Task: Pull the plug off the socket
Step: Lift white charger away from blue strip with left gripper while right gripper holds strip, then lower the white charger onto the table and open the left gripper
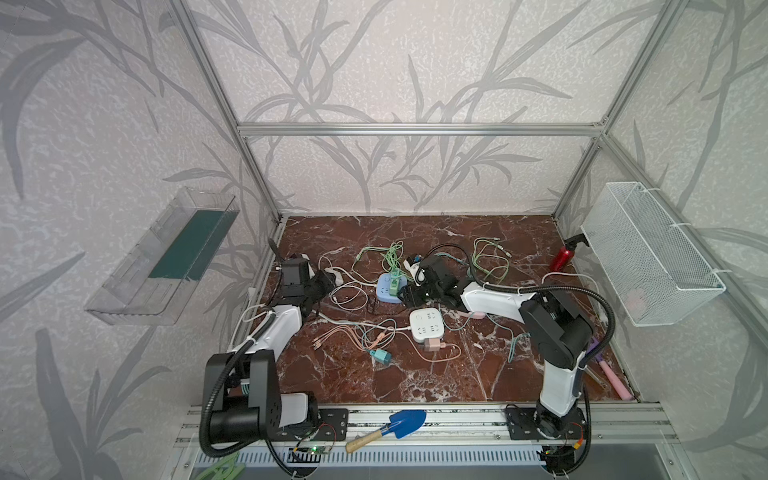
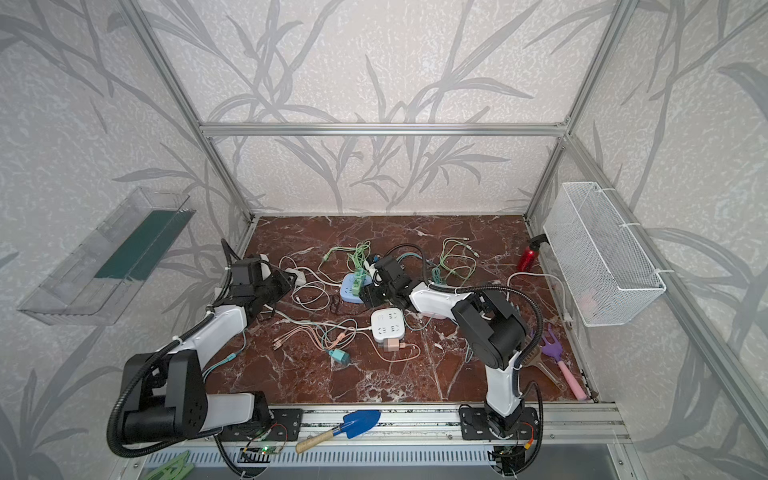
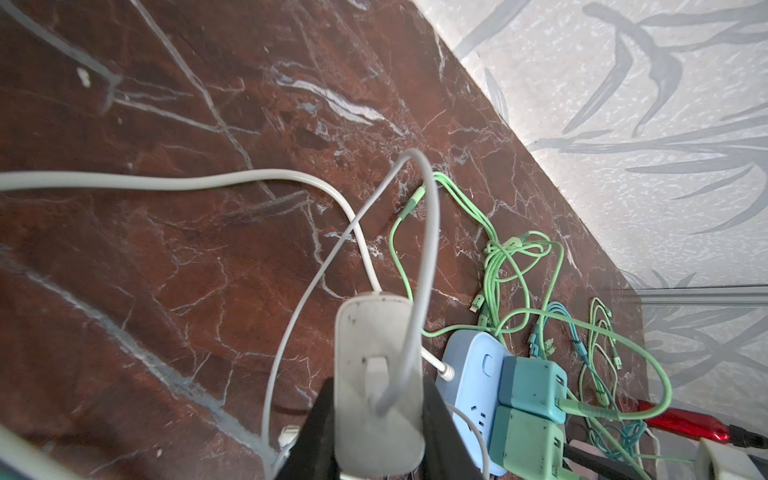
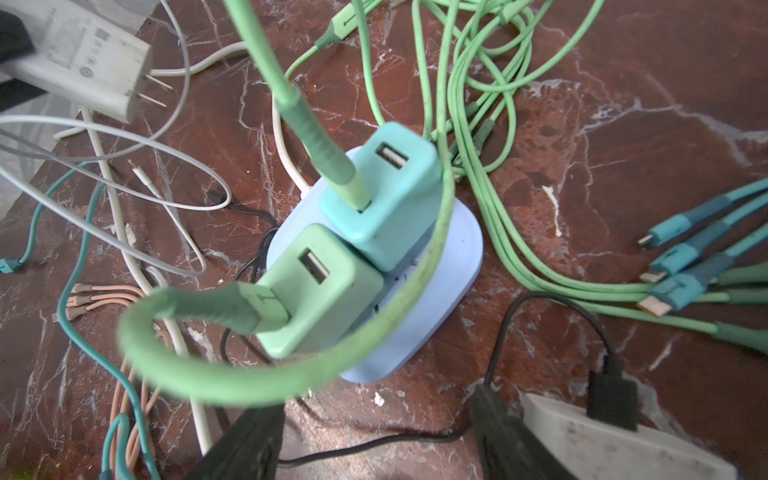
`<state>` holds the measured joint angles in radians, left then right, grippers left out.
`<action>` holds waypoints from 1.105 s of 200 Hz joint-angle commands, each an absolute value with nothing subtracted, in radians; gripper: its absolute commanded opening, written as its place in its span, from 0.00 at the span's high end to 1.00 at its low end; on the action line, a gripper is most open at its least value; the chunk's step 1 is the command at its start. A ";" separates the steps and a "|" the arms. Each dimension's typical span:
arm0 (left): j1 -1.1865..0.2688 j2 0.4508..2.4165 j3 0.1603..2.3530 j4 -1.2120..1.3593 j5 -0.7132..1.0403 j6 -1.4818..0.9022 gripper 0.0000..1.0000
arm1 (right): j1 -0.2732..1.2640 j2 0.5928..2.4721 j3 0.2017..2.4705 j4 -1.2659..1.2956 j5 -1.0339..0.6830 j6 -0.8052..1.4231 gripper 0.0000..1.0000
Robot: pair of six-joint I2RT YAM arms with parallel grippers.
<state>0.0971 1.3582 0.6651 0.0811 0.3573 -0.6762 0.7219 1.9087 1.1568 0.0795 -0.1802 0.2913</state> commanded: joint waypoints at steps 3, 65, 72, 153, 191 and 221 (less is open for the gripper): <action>0.121 1.401 0.633 0.222 0.444 -0.726 0.80 | 0.724 1.859 1.134 0.096 -0.189 0.295 0.29; 0.146 1.479 0.609 0.295 0.505 -0.751 0.78 | 0.725 1.841 1.105 0.104 -0.189 0.291 0.29; 0.146 1.476 0.609 0.284 0.499 -0.743 0.76 | 0.724 1.841 1.104 0.104 -0.189 0.288 0.29; 0.146 1.459 0.640 0.104 0.441 -0.656 0.62 | 0.724 1.852 1.109 0.109 -0.175 0.305 0.28; 0.147 1.430 0.656 0.038 0.406 -0.632 0.53 | 0.724 1.857 1.112 0.109 -0.181 0.310 0.28; 0.146 1.386 0.674 -0.027 0.358 -0.614 0.48 | 0.724 1.855 1.111 0.093 -0.171 0.310 0.28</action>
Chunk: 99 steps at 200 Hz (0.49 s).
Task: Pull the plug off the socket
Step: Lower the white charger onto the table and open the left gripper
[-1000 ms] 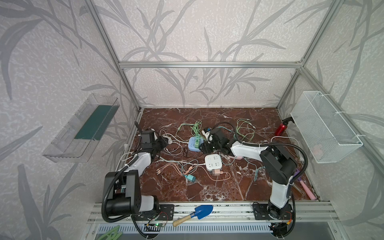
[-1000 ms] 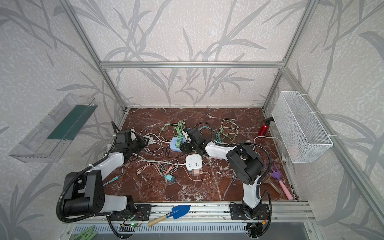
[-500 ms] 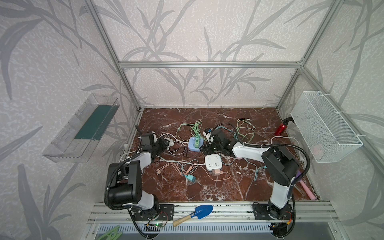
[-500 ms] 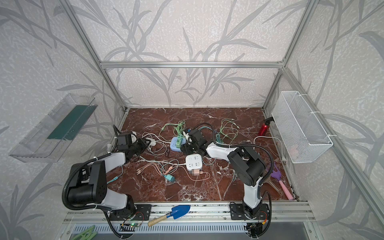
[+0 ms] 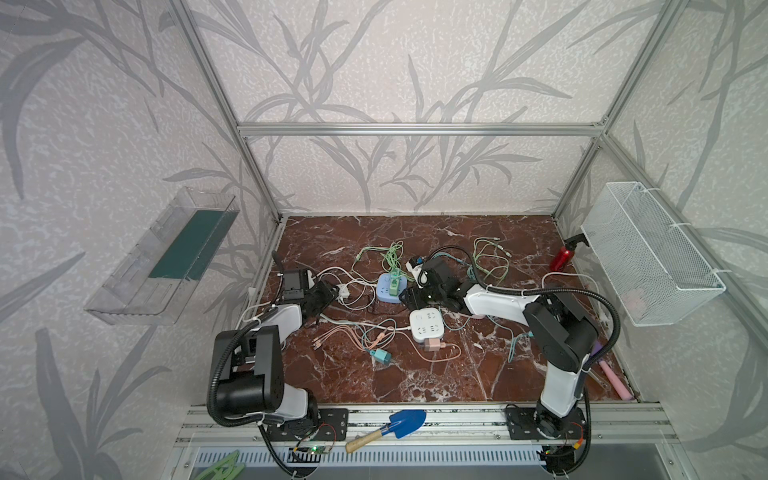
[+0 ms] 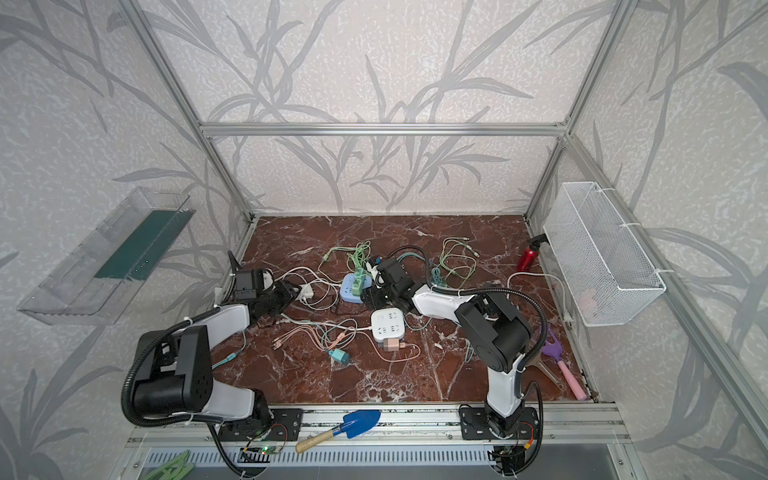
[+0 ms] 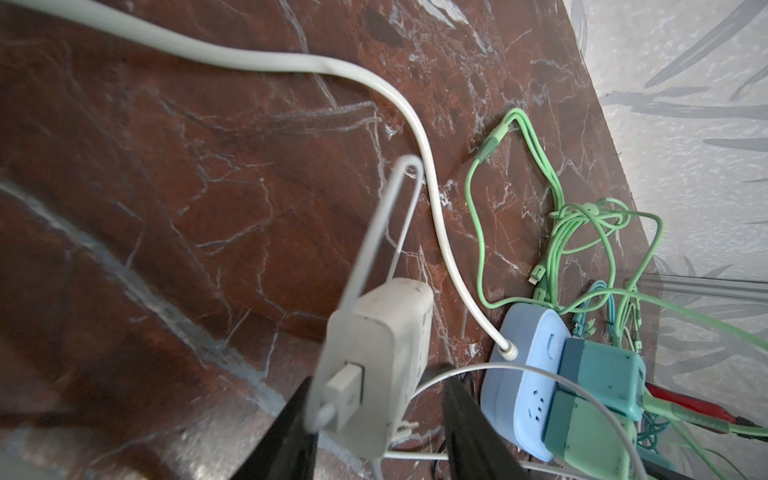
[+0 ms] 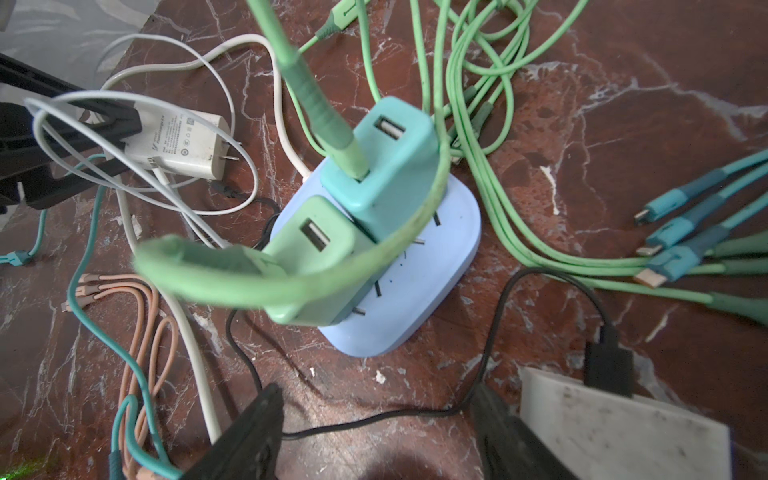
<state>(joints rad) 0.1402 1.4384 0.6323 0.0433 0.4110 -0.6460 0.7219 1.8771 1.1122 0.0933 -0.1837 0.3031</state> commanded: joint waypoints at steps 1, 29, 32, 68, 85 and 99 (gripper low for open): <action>0.146 1.385 0.675 -0.028 0.356 -0.614 0.48 | 0.724 1.855 1.111 0.093 -0.170 0.311 0.28; 0.146 1.326 0.686 -0.086 0.299 -0.601 0.46 | 0.724 1.852 1.108 0.085 -0.158 0.310 0.28; 0.146 1.318 0.687 -0.093 0.292 -0.599 0.46 | 0.724 1.851 1.109 0.083 -0.158 0.310 0.28; 0.143 1.201 0.683 -0.163 0.196 -0.592 0.40 | 0.724 1.848 1.109 0.071 -0.134 0.321 0.28; 0.133 1.133 0.678 -0.187 0.154 -0.578 0.37 | 0.724 1.847 1.108 0.071 -0.132 0.323 0.28; 0.112 1.087 0.687 -0.219 0.116 -0.559 0.35 | 0.724 1.846 1.105 0.074 -0.132 0.328 0.28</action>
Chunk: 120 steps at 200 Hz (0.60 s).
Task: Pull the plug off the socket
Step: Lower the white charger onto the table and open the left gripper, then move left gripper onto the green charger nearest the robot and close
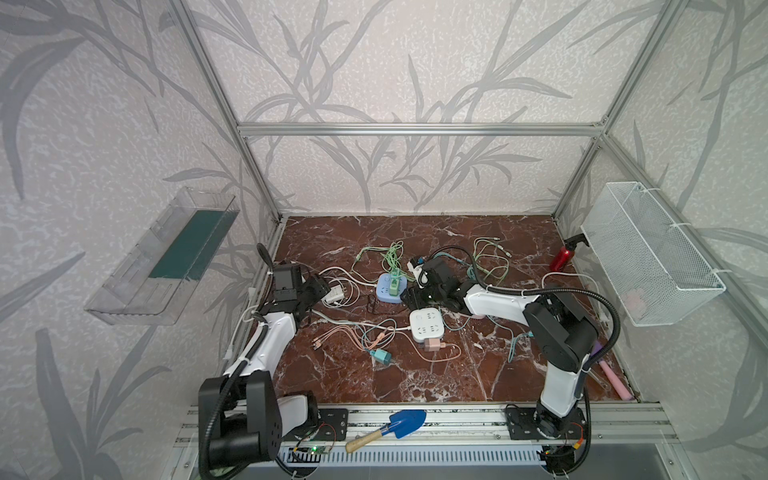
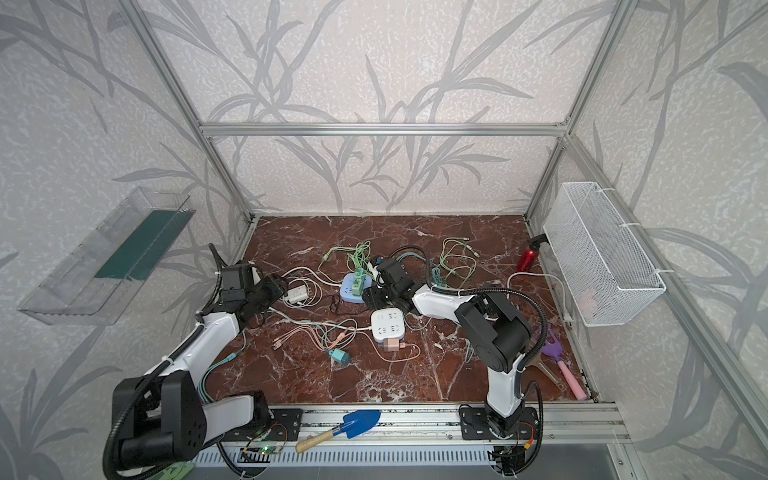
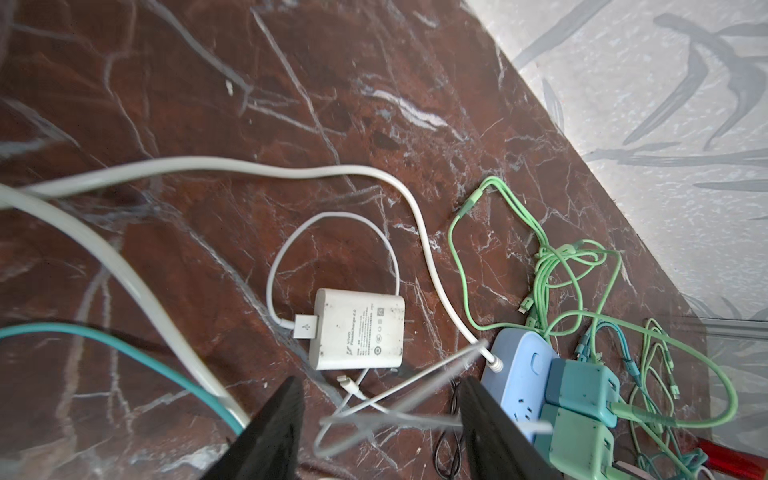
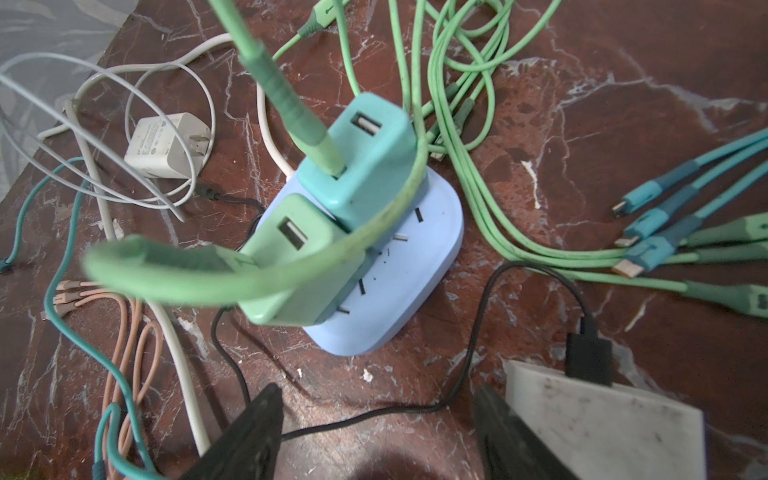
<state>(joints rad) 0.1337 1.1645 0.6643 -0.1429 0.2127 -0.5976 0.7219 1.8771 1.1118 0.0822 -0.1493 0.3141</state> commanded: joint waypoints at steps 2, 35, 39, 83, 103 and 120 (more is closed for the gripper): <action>0.107 1.082 0.689 -0.224 0.109 -0.555 0.34 | 0.724 1.847 1.106 0.074 -0.132 0.329 0.28; 0.029 1.043 0.730 -0.284 0.036 -0.508 0.32 | 0.724 1.846 1.106 0.084 -0.139 0.345 0.28; 0.016 1.044 0.737 -0.289 0.027 -0.502 0.32 | 0.724 1.845 1.106 0.085 -0.140 0.345 0.29; -0.126 1.087 0.775 -0.283 0.000 -0.474 0.32 | 0.723 1.826 1.090 0.091 -0.124 0.353 0.30; -0.189 1.123 0.783 -0.268 0.000 -0.474 0.32 | 0.716 1.815 1.078 0.095 -0.117 0.364 0.30; -0.242 1.165 0.789 -0.252 -0.001 -0.472 0.33 | 0.702 1.806 1.061 0.114 -0.129 0.383 0.30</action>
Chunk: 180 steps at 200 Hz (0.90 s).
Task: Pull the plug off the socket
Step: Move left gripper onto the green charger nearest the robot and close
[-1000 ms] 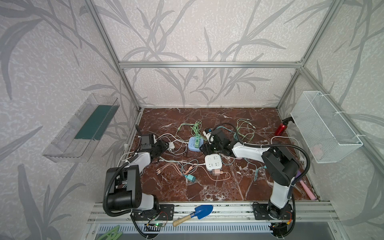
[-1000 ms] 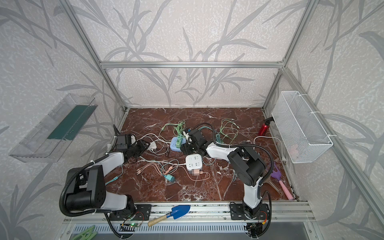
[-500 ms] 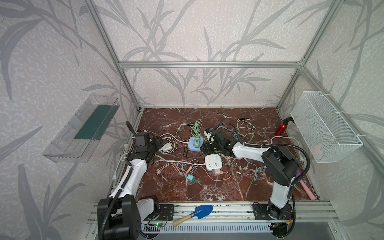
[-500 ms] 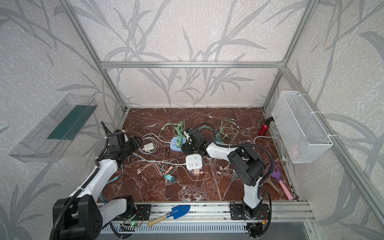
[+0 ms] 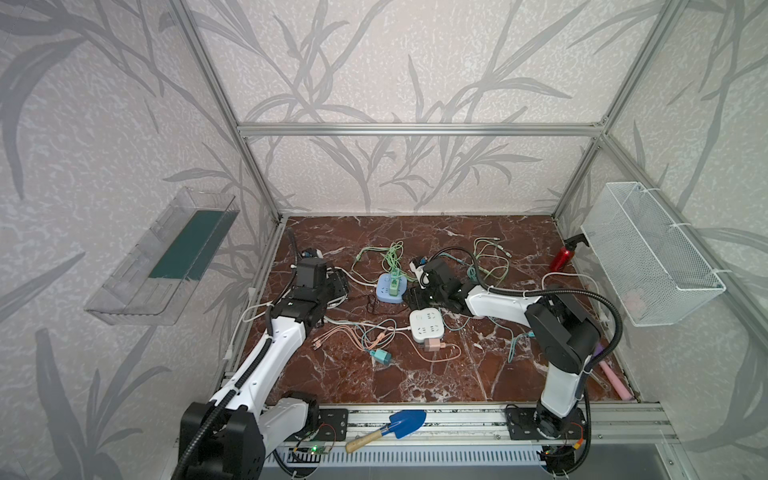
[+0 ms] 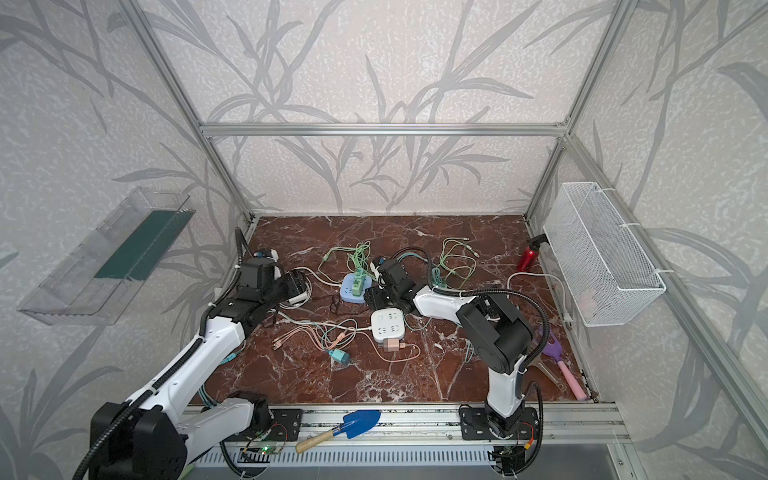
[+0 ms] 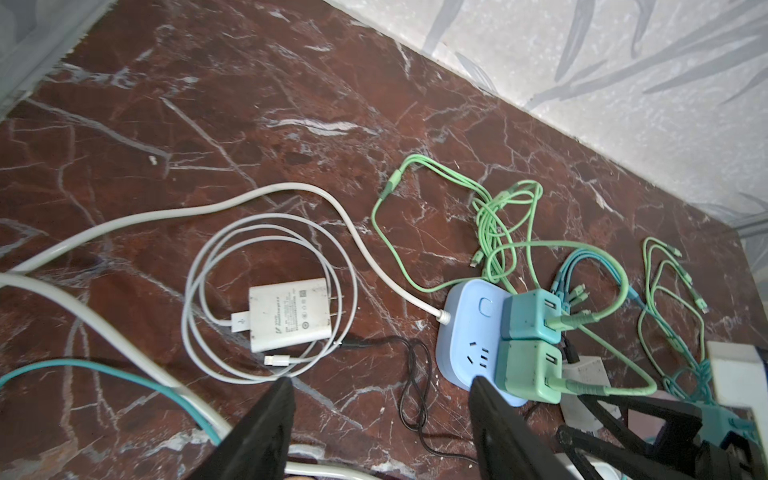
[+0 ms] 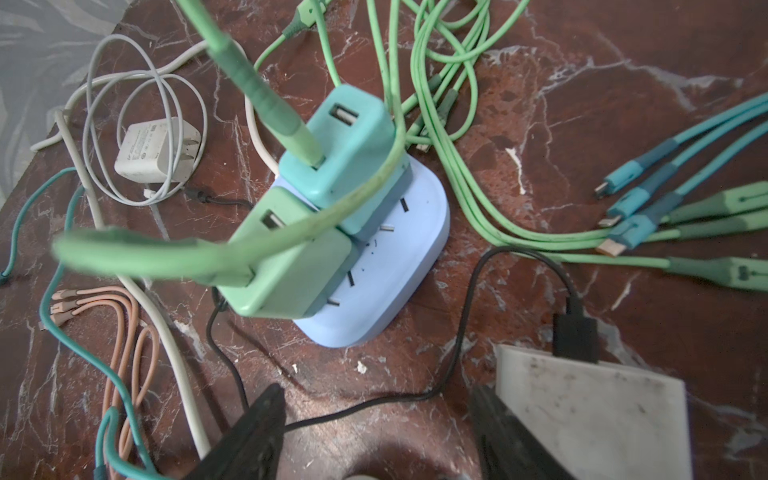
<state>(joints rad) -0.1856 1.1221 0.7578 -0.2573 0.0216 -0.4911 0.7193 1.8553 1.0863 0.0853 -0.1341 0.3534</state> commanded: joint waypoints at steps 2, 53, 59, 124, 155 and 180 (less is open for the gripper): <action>-0.248 1.169 0.790 -0.250 -0.003 -0.472 0.33 | 0.700 1.806 1.059 0.118 -0.132 0.385 0.30; -0.392 1.290 0.820 -0.185 -0.008 -0.473 0.34 | 0.684 1.811 1.043 0.131 -0.156 0.405 0.31; -0.405 1.303 0.826 -0.179 -0.009 -0.471 0.34 | 0.683 1.814 1.045 0.129 -0.159 0.406 0.32; -0.511 1.395 0.833 -0.129 -0.025 -0.488 0.36 | 0.666 1.859 1.082 0.116 -0.187 0.441 0.36; -0.541 1.457 0.869 -0.134 -0.034 -0.475 0.37 | 0.664 1.884 1.107 0.110 -0.198 0.455 0.37; -0.554 1.506 0.902 -0.144 -0.043 -0.464 0.38 | 0.662 1.908 1.132 0.103 -0.210 0.466 0.38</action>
<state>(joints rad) -0.5426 1.4742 0.8547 -0.1448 -0.0116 -0.4850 0.6682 1.8790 1.0904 0.1078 -0.1886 0.4461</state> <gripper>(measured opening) 0.627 0.627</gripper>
